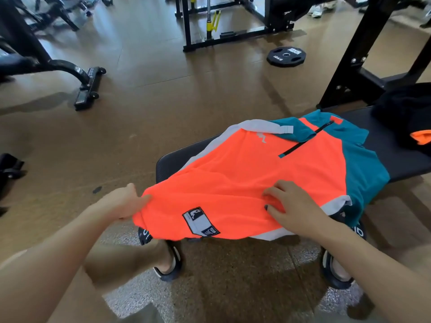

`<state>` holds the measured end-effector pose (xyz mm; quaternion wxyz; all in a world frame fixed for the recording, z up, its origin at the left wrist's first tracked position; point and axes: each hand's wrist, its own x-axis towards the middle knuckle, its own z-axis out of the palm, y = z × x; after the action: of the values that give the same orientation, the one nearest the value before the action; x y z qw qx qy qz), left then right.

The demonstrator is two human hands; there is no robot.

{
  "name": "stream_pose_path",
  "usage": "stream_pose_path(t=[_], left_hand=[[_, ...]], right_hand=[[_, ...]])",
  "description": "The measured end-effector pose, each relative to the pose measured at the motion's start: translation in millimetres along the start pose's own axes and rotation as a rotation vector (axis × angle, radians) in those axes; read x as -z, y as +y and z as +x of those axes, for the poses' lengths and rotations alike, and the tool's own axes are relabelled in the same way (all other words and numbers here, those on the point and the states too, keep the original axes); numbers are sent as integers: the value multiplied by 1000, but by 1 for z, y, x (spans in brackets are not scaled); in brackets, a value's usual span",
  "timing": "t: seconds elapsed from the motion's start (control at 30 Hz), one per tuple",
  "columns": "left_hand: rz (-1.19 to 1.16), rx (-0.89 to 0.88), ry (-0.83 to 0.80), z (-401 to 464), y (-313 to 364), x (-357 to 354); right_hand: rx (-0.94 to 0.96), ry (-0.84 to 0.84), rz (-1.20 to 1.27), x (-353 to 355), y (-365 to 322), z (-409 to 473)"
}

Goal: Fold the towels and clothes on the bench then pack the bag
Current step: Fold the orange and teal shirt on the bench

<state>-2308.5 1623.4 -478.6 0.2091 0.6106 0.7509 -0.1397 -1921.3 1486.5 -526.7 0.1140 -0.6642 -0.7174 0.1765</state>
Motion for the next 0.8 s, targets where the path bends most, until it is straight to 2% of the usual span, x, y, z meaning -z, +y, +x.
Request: stream_pose_path(t=[0.03, 0.1, 0.13, 0.27, 0.33, 0.47, 0.63, 0.73, 0.8], left_hand=[[43, -9, -59, 0, -1, 3], [-108, 12, -162, 2, 2, 7], [-167, -31, -155, 4, 4, 7], [-238, -346, 108, 23, 27, 0], [-206, -415, 92, 30, 45, -3], [-55, -408, 110, 48, 72, -3], [33, -451, -114, 65, 86, 8], [-296, -431, -131, 76, 85, 18], [-566, -395, 18, 88, 81, 28]], right_hand=[[-7, -21, -22, 0, 2, 0], [-2, -76, -79, 5, 4, 5], [6, -97, -98, 8, 2, 10], [6, -95, -80, 25, -12, 38], [24, -110, -77, 27, -14, 54], [48, -126, -132, 16, -18, 85], [109, -178, -206, 4, -36, 122], [131, -222, -254, -2, -36, 135], [106, -222, -276, -7, -33, 143]])
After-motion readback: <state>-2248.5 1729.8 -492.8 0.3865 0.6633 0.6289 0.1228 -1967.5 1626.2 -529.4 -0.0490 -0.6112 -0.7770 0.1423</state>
